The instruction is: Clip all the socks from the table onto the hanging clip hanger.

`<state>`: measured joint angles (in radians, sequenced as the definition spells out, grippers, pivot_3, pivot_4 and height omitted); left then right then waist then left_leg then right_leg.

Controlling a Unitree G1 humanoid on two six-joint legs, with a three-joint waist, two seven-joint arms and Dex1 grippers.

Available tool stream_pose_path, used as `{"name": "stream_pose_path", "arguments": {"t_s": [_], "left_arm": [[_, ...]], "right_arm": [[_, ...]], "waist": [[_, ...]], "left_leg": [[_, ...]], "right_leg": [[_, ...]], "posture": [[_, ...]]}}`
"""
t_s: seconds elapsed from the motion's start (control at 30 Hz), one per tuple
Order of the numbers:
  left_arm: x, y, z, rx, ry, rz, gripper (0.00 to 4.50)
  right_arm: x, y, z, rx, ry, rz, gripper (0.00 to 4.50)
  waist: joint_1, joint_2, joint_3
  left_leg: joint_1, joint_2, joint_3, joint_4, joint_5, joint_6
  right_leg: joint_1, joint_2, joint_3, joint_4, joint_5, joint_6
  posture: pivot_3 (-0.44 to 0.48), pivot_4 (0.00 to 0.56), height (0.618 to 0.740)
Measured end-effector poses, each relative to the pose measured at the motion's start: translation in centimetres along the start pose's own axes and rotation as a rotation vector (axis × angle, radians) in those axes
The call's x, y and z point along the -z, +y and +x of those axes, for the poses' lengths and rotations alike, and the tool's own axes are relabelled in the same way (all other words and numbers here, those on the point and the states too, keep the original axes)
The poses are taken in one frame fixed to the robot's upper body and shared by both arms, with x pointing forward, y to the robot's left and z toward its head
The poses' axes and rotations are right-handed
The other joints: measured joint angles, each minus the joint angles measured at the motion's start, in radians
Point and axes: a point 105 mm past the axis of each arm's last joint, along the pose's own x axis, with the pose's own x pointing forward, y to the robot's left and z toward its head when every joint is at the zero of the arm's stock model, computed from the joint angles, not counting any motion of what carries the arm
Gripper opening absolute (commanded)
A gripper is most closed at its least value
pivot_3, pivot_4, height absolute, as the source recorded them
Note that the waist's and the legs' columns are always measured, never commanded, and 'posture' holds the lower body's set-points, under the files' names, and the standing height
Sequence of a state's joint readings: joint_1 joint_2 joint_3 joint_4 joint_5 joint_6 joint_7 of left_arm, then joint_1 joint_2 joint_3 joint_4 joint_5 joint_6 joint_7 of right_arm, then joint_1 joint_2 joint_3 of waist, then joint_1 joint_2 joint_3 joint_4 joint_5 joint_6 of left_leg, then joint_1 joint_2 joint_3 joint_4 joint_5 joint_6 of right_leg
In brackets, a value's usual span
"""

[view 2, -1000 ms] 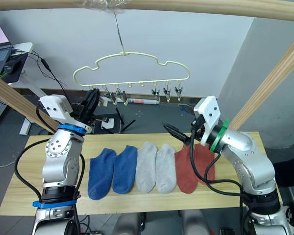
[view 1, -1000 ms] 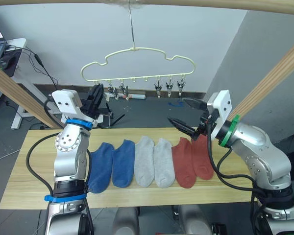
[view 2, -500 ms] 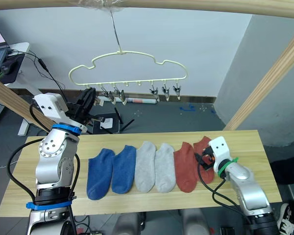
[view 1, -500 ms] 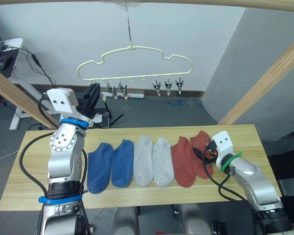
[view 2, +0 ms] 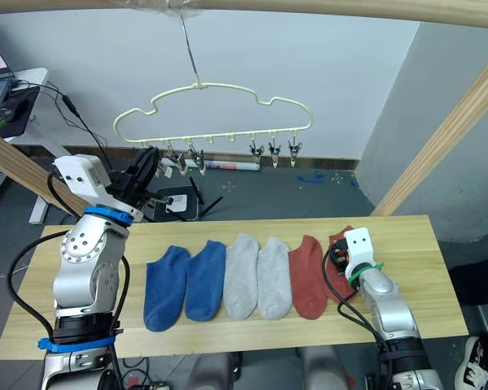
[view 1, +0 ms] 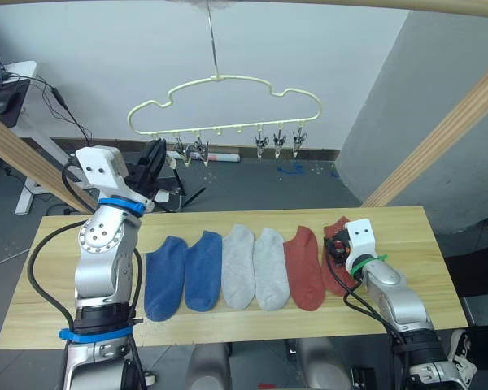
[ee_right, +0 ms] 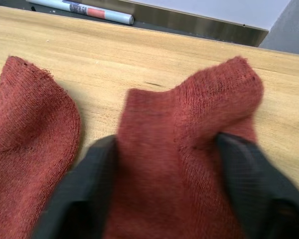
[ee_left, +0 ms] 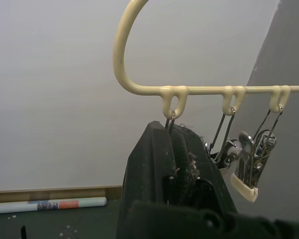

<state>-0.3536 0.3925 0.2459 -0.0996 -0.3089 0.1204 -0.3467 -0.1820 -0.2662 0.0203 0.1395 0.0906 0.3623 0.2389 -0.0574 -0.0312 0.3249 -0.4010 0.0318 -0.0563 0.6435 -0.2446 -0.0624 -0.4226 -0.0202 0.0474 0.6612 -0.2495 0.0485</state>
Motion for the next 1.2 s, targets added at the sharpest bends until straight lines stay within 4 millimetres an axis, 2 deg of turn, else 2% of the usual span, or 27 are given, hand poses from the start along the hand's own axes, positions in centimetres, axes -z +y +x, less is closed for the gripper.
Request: {"name": "stream_pose_path", "arguments": {"t_s": [0.1,0.17,0.27,0.4,0.47,0.57,0.73,0.97,1.2], "left_arm": [[0.0,-0.3,-0.2,0.029,0.016,-0.02,0.0],[-0.1,-0.2,-0.6,0.048,0.031,-0.037,0.0],[-0.4,0.2,-0.8,0.067,0.052,-0.063,0.0],[-0.7,0.4,-1.1,0.099,0.08,-0.115,0.0],[-0.7,0.3,-1.1,0.11,0.093,-0.144,0.0],[-0.8,0.1,-1.1,0.13,0.116,-0.212,0.0],[-0.8,-0.9,-1.2,0.177,0.151,-0.284,0.0],[-1.2,-1.4,-1.3,0.197,0.153,-0.3,0.0],[-1.2,-1.7,-1.6,0.196,0.163,-0.302,0.0]], "right_arm": [[-0.2,0.9,-0.6,-0.078,-0.024,-0.04,0.84],[-1.7,2.4,-1.3,-0.193,-0.076,-0.107,0.08],[-5.1,4.6,-2.4,-0.366,-0.163,-0.256,0.03],[-9.6,9.1,-3.4,-0.611,-0.283,-0.451,0.03],[-10.9,11.4,-3.6,-0.704,-0.324,-0.505,0.03],[-13.1,15.8,-3.5,-0.839,-0.413,-0.586,0.03],[-16.1,21.5,-2.1,-0.89,-0.491,-0.646,0.03],[-18.1,24.2,-0.9,-0.865,-0.538,-0.662,0.03],[-19.6,23.9,-0.1,-0.807,-0.574,-0.637,0.03]], "waist": [[0.0,0.001,0.001],[-0.005,0.001,0.002],[-0.009,0.001,0.002],[-0.011,0.0,0.003],[-0.01,0.0,0.003],[-0.012,-0.001,0.004],[-0.004,-0.001,0.004],[0.006,-0.001,0.004],[0.007,-0.001,0.004]], "left_leg": [[0.0,0.0,0.0,0.0,0.0,0.0],[0.0,0.0,0.001,0.0,0.0,0.0],[0.0,0.0,0.001,-0.001,0.0,0.0],[0.0,0.001,0.0,-0.001,0.0,0.0],[0.0,0.001,0.0,-0.001,0.0,0.0],[-0.001,0.001,0.0,-0.001,0.0,-0.001],[-0.001,0.001,-0.002,-0.001,0.0,-0.001],[-0.002,0.0,-0.002,-0.001,-0.002,-0.004],[-0.002,0.0,-0.002,-0.001,-0.002,-0.004]], "right_leg": [[0.0,0.0,0.0,0.0,0.0,0.0],[-0.001,0.0,0.001,0.0,0.0,0.0],[-0.001,0.0,0.001,0.0,0.0,0.0],[-0.001,0.001,0.0,0.0,0.0,0.0],[-0.001,0.001,0.0,0.0,0.0,0.0],[-0.002,0.001,0.0,0.0,0.0,0.0],[-0.002,0.0,-0.002,0.001,0.0,-0.001],[-0.002,-0.002,-0.003,0.0,0.003,-0.005],[-0.003,-0.002,-0.003,0.001,0.003,-0.005]], "posture": [[-0.036,0.335,0.721],[-0.038,0.334,0.721],[-0.035,0.332,0.721],[-0.028,0.327,0.721],[-0.023,0.324,0.721],[-0.019,0.318,0.721],[-0.006,0.312,0.721],[0.009,0.306,0.721],[0.012,0.305,0.721]]}}
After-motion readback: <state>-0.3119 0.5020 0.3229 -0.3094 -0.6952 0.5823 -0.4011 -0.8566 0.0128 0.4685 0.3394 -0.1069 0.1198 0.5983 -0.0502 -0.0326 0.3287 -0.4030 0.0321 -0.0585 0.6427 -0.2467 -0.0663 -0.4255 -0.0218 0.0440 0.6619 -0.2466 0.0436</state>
